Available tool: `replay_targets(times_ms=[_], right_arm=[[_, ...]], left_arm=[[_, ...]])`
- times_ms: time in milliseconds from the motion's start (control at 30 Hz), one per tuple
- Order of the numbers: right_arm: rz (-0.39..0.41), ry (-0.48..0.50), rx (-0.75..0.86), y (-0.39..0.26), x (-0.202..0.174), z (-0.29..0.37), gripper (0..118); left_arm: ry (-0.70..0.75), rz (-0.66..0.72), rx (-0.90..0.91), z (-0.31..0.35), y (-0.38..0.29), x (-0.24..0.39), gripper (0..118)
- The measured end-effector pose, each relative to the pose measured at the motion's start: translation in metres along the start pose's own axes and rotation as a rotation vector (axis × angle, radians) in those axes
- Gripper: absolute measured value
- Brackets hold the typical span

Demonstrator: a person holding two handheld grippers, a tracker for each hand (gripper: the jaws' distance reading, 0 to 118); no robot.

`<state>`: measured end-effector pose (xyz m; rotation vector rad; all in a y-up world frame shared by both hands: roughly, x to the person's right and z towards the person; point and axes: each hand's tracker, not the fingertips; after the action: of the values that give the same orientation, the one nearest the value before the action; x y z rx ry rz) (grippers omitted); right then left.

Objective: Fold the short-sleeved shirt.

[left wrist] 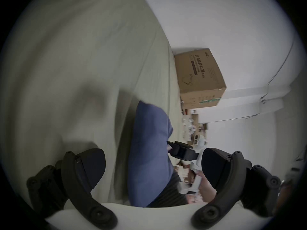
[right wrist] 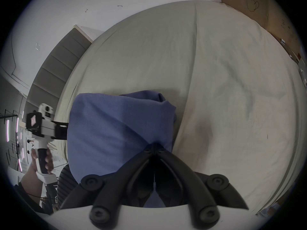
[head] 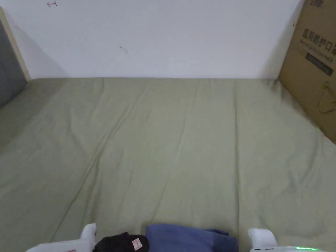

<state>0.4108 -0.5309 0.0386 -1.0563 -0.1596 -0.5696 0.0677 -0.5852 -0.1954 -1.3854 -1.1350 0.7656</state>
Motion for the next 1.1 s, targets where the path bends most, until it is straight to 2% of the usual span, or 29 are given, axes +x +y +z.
replay_targets(times_ms=[67, 133, 167, 200, 267, 300, 333, 367, 400, 433, 467, 500, 567, 600, 667, 800, 867, 1000, 1100], right_arm=[[-0.004, 0.002, -0.001, 0.001, 0.001, -0.001, 0], [-0.004, 0.004, -0.001, 0.0, 0.001, 0.0, 0], [-0.007, 0.006, -0.001, 0.0, 0.001, 0.0, 0], [-0.012, 0.008, -0.002, 0.001, 0.002, 0.0, 0], [-0.029, 0.013, -0.004, 0.001, 0.003, 0.0, 0], [-0.038, 0.015, -0.005, 0.001, 0.003, 0.0, 0], [-0.045, 0.018, -0.005, 0.002, 0.005, -0.002, 0], [-0.051, 0.022, -0.004, 0.002, 0.006, -0.001, 0], [-0.058, 0.029, 0.0, 0.0, 0.008, -0.001, 0], [-0.065, 0.038, 0.004, -0.001, 0.009, 0.0, 0], [-0.088, 0.087, 0.015, -0.001, 0.011, -0.001, 0], [-0.105, 0.061, 0.012, -0.002, 0.011, 0.0, 0], [-0.181, 0.051, -0.007, 0.002, 0.008, 0.007, 0], [-0.189, 0.036, 0.005, 0.006, 0.006, 0.013, 0], [-0.151, 0.015, 0.083, 0.009, -0.004, 0.031, 0], [0.041, 0.001, 0.188, 0.012, -0.035, 0.075, 0], [0.1, -0.001, 0.219, 0.01, -0.048, 0.092, 0], [0.116, 0.001, 0.233, 0.001, -0.064, 0.112, 0], [0.08, 0.002, 0.248, -0.005, -0.065, 0.117, 0]], left_arm=[[-0.137, 0.086, -0.052, -0.021, -0.002, -0.022, 116], [-0.299, 0.129, -0.034, -0.036, -0.005, -0.026, 116], [-0.335, 0.127, -0.04, -0.044, -0.007, -0.027, 116], [-0.323, 0.107, -0.081, -0.057, -0.006, -0.026, 116], [-0.288, -0.018, -0.146, -0.071, -0.009, -0.022, 115], [-0.28, -0.069, -0.152, -0.073, -0.01, -0.016, 111], [-0.265, -0.105, -0.155, -0.072, -0.01, -0.014, 97], [-0.21, -0.13, -0.146, -0.071, -0.01, -0.015, 43], [-0.102, -0.161, -0.123, -0.065, -0.008, -0.019, 17], [0.086, -0.182, -0.102, -0.062, -0.007, -0.026, 17], [0.082, -0.142, -0.112, -0.063, -0.009, -0.036, 17], [-0.097, -0.038, -0.081, -0.061, -0.011, -0.034, 17], [0.076, -0.127, -0.11, -0.066, -0.011, -0.011, 17], [0.085, -0.134, -0.11, -0.064, -0.011, 0.0, 17], [0.151, -0.164, -0.108, -0.057, -0.013, 0.021, 17], [0.135, -0.29, -0.08, -0.01, -0.002, 0.074, 17], [0.133, -0.317, -0.059, 0.031, 0.013, 0.088, 17], [0.304, -0.379, 0.005, 0.12, 0.053, 0.097, 17], [0.491, -0.404, 0.015, 0.183, 0.085, 0.093, 17]])
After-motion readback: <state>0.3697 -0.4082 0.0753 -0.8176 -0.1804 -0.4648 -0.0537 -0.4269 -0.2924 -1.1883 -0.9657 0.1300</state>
